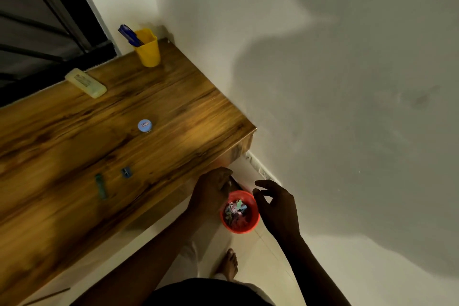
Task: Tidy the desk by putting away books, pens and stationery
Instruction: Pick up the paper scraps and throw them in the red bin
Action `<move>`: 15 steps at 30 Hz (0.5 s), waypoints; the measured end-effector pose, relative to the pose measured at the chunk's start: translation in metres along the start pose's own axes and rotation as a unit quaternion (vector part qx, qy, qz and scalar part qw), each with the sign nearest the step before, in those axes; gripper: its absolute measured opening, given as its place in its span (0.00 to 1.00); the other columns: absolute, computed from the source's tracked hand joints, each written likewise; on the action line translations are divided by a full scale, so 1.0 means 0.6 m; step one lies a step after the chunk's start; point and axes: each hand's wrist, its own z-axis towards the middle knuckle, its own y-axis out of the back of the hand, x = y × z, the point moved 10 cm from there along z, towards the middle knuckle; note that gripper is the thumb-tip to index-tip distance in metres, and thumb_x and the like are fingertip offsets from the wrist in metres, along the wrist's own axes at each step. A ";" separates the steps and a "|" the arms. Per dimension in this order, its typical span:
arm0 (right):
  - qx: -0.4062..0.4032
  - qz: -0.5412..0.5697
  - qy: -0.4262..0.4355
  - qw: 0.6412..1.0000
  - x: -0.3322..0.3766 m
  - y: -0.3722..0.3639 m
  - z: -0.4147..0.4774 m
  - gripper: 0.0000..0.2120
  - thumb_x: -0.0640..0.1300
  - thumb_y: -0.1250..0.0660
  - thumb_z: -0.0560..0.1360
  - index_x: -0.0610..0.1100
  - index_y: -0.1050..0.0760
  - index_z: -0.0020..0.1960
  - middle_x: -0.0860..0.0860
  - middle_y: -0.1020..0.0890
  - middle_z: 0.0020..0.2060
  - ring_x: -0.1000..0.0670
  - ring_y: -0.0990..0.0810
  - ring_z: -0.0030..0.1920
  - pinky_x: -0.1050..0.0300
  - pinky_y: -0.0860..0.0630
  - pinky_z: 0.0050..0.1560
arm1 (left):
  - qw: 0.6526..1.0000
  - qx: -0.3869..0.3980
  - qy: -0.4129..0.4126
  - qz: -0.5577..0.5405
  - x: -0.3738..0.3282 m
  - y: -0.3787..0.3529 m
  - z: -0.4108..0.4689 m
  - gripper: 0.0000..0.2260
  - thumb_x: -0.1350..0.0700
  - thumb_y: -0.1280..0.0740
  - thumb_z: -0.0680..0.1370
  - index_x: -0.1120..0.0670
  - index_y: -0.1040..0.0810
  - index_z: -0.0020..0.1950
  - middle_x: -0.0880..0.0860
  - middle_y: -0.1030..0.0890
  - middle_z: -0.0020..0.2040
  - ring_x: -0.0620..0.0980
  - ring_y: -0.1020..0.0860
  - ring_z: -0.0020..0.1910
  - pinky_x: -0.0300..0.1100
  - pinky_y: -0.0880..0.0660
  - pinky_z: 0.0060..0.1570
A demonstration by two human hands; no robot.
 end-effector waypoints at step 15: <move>0.111 0.065 0.153 0.980 0.236 -0.111 -0.064 0.11 0.51 0.32 0.80 0.58 0.19 0.62 0.64 0.17 0.54 0.72 0.21 0.47 0.71 0.26 0.47 | 0.976 -0.137 0.094 -0.137 0.101 0.209 -0.131 0.08 0.52 0.28 0.77 0.44 0.19 0.55 0.45 0.15 0.54 0.44 0.17 0.55 0.52 0.18 0.55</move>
